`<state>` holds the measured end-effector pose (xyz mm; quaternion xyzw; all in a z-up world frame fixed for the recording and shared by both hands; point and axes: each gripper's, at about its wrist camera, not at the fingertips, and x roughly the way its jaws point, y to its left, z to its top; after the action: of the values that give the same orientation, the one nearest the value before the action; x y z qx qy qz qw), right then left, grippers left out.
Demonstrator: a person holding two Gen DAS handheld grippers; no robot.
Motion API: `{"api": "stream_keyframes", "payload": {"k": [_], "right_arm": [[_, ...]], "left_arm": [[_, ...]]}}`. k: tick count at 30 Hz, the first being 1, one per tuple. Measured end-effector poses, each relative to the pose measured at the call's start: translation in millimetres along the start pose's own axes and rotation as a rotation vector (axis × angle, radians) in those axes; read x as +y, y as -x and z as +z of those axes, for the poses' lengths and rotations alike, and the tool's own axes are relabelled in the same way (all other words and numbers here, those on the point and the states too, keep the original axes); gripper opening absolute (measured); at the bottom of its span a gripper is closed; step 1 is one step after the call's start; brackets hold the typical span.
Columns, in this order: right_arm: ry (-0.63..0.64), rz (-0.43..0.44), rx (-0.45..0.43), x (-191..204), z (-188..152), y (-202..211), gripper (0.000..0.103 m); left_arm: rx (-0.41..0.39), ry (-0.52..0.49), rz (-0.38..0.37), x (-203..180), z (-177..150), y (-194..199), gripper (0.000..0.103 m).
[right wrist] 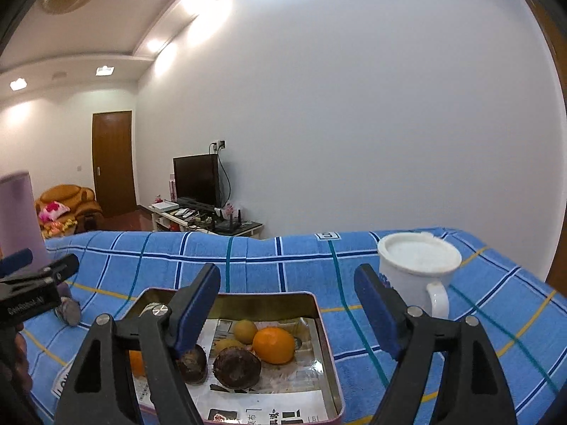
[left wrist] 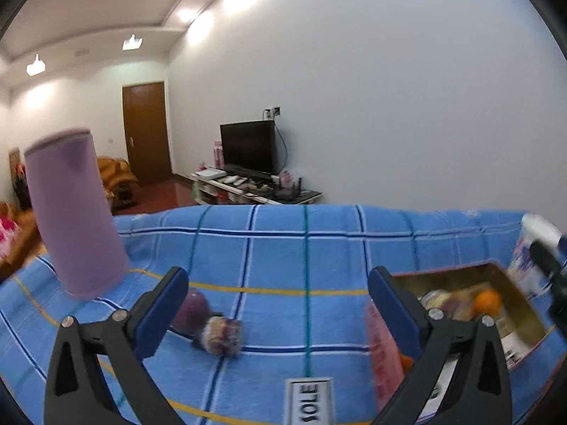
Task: Organize fruits
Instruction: 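Withdraw both open tools from the tin box toward the remaining fruits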
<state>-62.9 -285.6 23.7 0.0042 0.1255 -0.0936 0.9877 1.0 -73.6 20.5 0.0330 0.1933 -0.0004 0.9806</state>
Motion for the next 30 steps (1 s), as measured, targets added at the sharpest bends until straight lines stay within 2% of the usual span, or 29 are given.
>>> {"api": "stream_keyframes", "payload": {"k": [3, 7, 17, 22, 30], "right_arm": [[-0.01, 0.0, 0.007, 1, 2, 1, 0.079], [-0.035, -0.022, 0.014, 2, 2, 2, 0.079], [-0.05, -0.063, 0.066, 24, -2, 2, 0.079], [-0.011, -0.049, 0.071, 47, -2, 5, 0.079], [-0.03, -0.024, 0.115, 75, -4, -3, 0.079]], "left_arm": [[0.013, -0.035, 0.009, -3, -6, -1, 0.103], [0.046, -0.027, 0.002, 0, -10, -5, 0.103], [0.039, -0.039, 0.017, 15, -11, 5, 0.103], [0.049, -0.033, 0.015, 24, -11, 3, 0.103], [0.061, -0.036, 0.029, 43, -13, -1, 0.103]]}}
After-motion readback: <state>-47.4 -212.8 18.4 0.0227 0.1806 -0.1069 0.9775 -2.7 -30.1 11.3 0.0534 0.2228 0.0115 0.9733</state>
